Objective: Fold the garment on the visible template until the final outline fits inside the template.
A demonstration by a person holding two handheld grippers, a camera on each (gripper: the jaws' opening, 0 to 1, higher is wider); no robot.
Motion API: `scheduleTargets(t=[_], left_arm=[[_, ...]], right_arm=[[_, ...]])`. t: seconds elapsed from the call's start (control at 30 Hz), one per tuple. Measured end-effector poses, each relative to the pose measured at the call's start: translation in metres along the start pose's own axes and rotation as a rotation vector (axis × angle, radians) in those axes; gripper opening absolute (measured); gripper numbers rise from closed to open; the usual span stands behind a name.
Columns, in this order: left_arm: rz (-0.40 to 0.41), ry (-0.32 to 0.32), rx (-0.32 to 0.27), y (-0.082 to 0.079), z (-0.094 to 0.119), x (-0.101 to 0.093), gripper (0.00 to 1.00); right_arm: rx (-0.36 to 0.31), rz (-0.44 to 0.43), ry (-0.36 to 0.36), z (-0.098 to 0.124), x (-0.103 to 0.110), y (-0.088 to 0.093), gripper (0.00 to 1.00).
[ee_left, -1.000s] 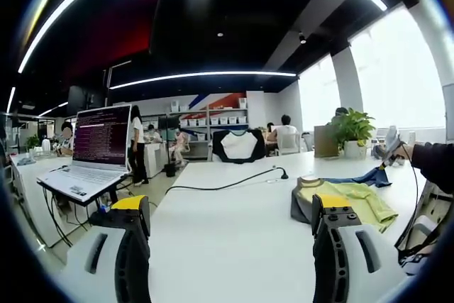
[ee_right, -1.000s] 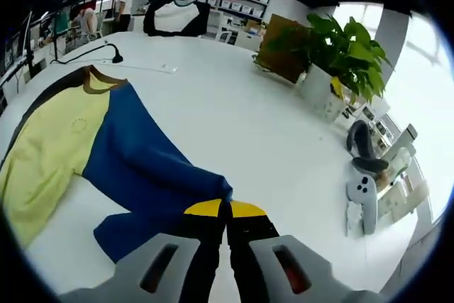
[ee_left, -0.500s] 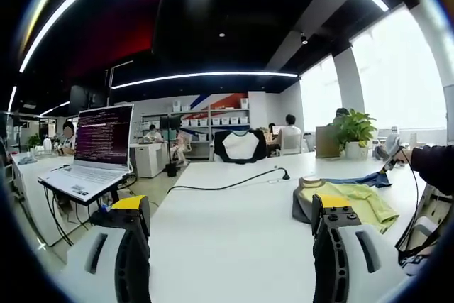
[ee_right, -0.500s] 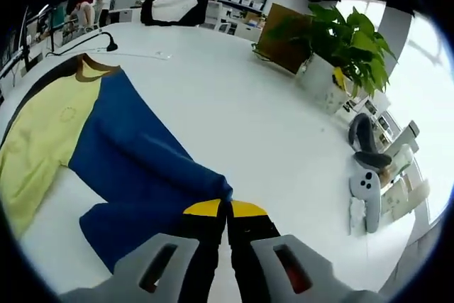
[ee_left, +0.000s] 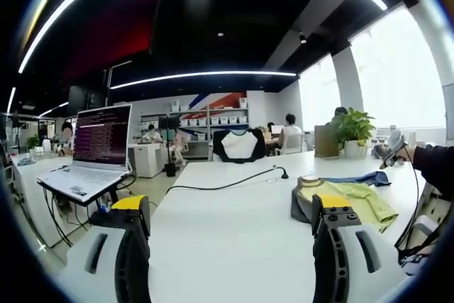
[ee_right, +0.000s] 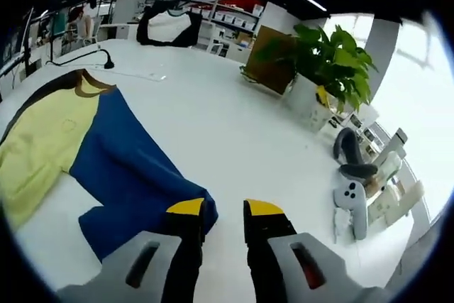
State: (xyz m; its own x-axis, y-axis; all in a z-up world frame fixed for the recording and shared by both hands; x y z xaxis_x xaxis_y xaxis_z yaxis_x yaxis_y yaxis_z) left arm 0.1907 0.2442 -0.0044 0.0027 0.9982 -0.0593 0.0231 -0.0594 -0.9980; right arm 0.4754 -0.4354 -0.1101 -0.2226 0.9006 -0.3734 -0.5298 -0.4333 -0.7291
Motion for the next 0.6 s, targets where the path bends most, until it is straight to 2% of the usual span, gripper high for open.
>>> scheduleTargets(t=[0.13, 0.27, 0.3, 0.4, 0.6], left_arm=[[-0.001, 0.001, 0.003, 0.001, 0.0, -0.001, 1.0], [-0.002, 0.001, -0.002, 0.0, 0.001, -0.001, 1.0], [-0.003, 0.001, -0.001, -0.001, 0.001, -0.001, 1.0], [-0.003, 0.002, 0.0, -0.001, 0.001, -0.001, 1.0], [-0.001, -0.002, -0.003, -0.001, 0.002, 0.0, 1.0]], right_arm=[[-0.067, 0.0, -0.008, 0.015, 0.008, -0.004, 0.24], [-0.108, -0.015, -0.011, 0.028, 0.013, -0.005, 0.25], [-0.109, -0.013, -0.014, 0.029, 0.015, -0.004, 0.27], [-0.122, -0.028, -0.002, 0.034, 0.018, -0.002, 0.4], [-0.152, -0.058, -0.017, 0.039, 0.028, 0.005, 0.44]])
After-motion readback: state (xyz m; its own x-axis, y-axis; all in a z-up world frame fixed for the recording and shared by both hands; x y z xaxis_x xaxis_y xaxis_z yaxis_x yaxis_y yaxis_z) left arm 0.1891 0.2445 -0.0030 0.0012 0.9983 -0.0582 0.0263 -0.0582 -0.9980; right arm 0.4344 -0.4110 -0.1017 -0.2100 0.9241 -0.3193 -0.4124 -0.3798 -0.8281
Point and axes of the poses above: the point that each gripper's makers call its tool centre point, and the gripper's own axes: z roughly backward along the fingers, x roughly to its left, y roughly out of its underside, the point moved 6 cm from there along z, roughly backward along the fingers, and after that the axes turned 6 degrees about z, right-handed, at the moved point
